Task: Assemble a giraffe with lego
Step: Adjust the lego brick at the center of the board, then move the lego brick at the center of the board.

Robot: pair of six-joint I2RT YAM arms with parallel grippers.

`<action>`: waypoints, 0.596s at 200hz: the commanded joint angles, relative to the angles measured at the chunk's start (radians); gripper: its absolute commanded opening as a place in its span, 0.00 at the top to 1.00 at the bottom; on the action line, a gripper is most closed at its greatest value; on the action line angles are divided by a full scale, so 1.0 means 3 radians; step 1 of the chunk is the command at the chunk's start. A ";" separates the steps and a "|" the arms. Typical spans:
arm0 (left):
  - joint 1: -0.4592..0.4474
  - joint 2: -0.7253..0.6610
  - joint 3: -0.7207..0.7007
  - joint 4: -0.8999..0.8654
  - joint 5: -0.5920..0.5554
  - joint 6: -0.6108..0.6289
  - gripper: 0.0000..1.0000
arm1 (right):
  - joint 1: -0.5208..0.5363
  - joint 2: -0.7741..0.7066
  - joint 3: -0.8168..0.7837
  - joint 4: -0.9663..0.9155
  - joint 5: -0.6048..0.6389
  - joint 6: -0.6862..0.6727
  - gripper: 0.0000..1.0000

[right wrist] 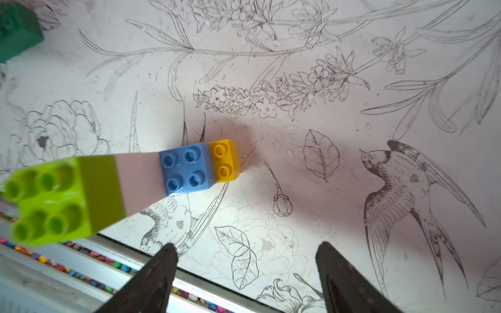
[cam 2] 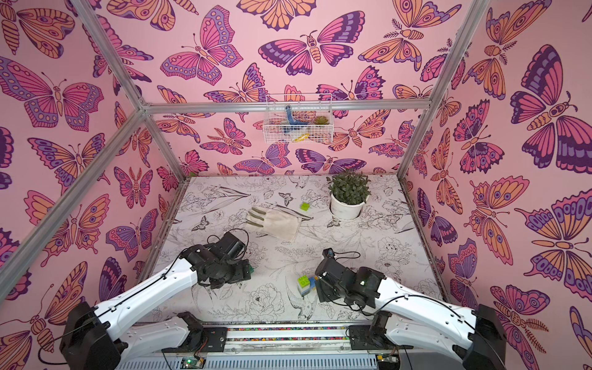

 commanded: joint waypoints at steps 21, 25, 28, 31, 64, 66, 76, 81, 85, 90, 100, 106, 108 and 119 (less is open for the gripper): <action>-0.0034 0.0097 -0.0063 0.0097 -0.0184 -0.0685 0.08 | -0.0061 -0.0173 0.0458 -0.0417 0.0180 -0.0206 0.15; -0.0057 0.0128 -0.0056 0.0109 -0.0219 -0.0730 0.08 | -0.0076 -0.0151 0.0503 -0.0404 0.0183 -0.0267 0.15; -0.0072 0.0154 -0.0050 0.0114 -0.0254 -0.0777 0.08 | -0.0086 -0.0132 0.0532 -0.0393 0.0185 -0.0316 0.15; -0.0092 0.0187 -0.0036 0.0115 -0.0290 -0.0819 0.08 | -0.0103 -0.0110 0.0565 -0.0381 0.0177 -0.0367 0.15; -0.0213 0.0688 0.0210 0.0124 -0.0386 -0.1267 0.07 | -0.0653 0.0090 0.0930 -0.0343 -0.0497 -0.0886 0.14; -0.0220 0.0708 0.0230 0.0121 -0.0398 -0.1275 0.07 | -0.0686 0.0086 0.0936 -0.0337 -0.0537 -0.0908 0.14; -0.0227 0.0807 0.0311 0.0114 -0.0419 -0.1353 0.07 | -0.0863 0.0045 0.0929 -0.0316 -0.0719 -0.1007 0.14; -0.0228 0.0839 0.0334 0.0120 -0.0419 -0.1423 0.07 | -0.0950 0.0019 0.0910 -0.0312 -0.0791 -0.1042 0.14; -0.0234 0.0861 0.0349 0.0121 -0.0419 -0.1478 0.07 | -0.1018 -0.0004 0.0890 -0.0307 -0.0847 -0.1060 0.14; -0.0246 0.0881 0.0373 0.0121 -0.0423 -0.1546 0.07 | -0.1096 -0.0037 0.0849 -0.0303 -0.0908 -0.1083 0.14; -0.0276 0.0907 0.0412 0.0116 -0.0424 -0.1627 0.07 | -0.1245 -0.0083 0.0757 -0.0315 -0.0990 -0.1100 0.14; -0.0287 0.0907 0.0407 0.0116 -0.0411 -0.1713 0.06 | -0.1329 -0.0099 0.0700 -0.0334 -0.1022 -0.1092 0.14; -0.0290 0.0903 0.0401 0.0115 -0.0406 -0.1741 0.06 | -0.1357 -0.0100 0.0684 -0.0340 -0.1030 -0.1084 0.14; -0.0288 0.0865 0.0329 0.0123 -0.0379 -0.1904 0.06 | -0.1455 -0.0090 0.0589 -0.0345 -0.1064 -0.1049 0.14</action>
